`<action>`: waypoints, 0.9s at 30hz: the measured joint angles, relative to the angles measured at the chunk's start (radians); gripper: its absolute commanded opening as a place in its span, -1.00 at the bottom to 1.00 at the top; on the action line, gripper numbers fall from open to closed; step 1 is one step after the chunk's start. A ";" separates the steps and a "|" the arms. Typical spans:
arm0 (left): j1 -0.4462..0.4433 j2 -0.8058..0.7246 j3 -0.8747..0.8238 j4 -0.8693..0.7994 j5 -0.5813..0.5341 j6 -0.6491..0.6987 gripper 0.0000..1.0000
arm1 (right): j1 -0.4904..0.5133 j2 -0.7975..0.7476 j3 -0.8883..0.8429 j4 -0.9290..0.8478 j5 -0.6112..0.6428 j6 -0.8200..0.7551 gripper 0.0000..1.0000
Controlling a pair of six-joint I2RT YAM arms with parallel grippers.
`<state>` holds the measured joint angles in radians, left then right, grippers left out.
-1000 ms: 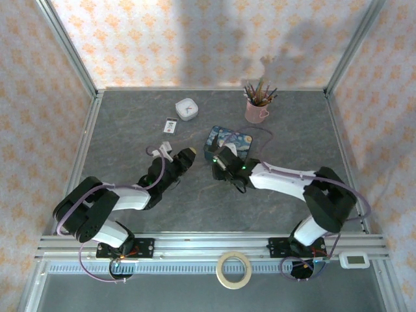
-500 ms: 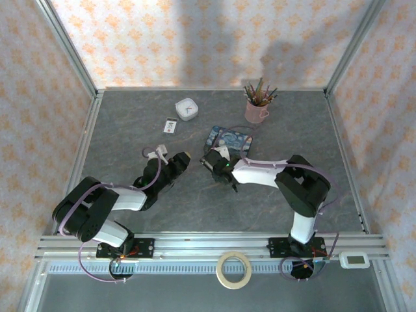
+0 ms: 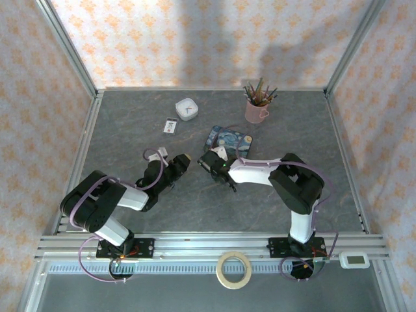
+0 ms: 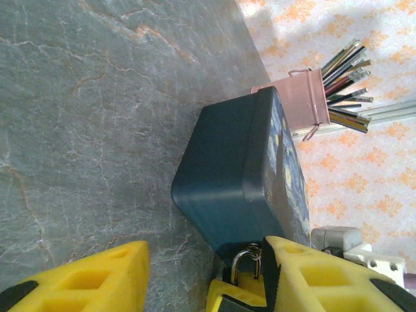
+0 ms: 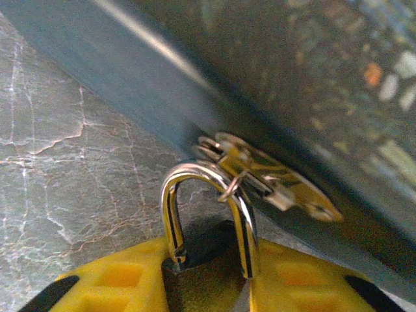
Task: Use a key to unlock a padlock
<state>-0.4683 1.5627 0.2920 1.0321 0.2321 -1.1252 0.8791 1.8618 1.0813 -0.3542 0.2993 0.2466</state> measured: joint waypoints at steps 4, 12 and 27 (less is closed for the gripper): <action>0.000 0.036 0.002 0.037 0.016 -0.017 -0.08 | 0.000 0.000 0.000 0.016 0.008 -0.026 -0.70; 0.006 0.078 0.002 0.113 0.050 -0.051 -0.09 | -0.008 -0.014 -0.004 0.044 -0.038 -0.098 -0.98; 0.006 0.133 0.003 0.241 0.131 -0.061 -0.14 | -0.175 -0.083 -0.018 0.110 -0.426 -0.278 -1.00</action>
<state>-0.4618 1.6958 0.2947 1.2736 0.3630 -1.1862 0.7036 1.7786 1.0634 -0.2443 -0.1265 -0.0319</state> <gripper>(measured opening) 0.431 0.111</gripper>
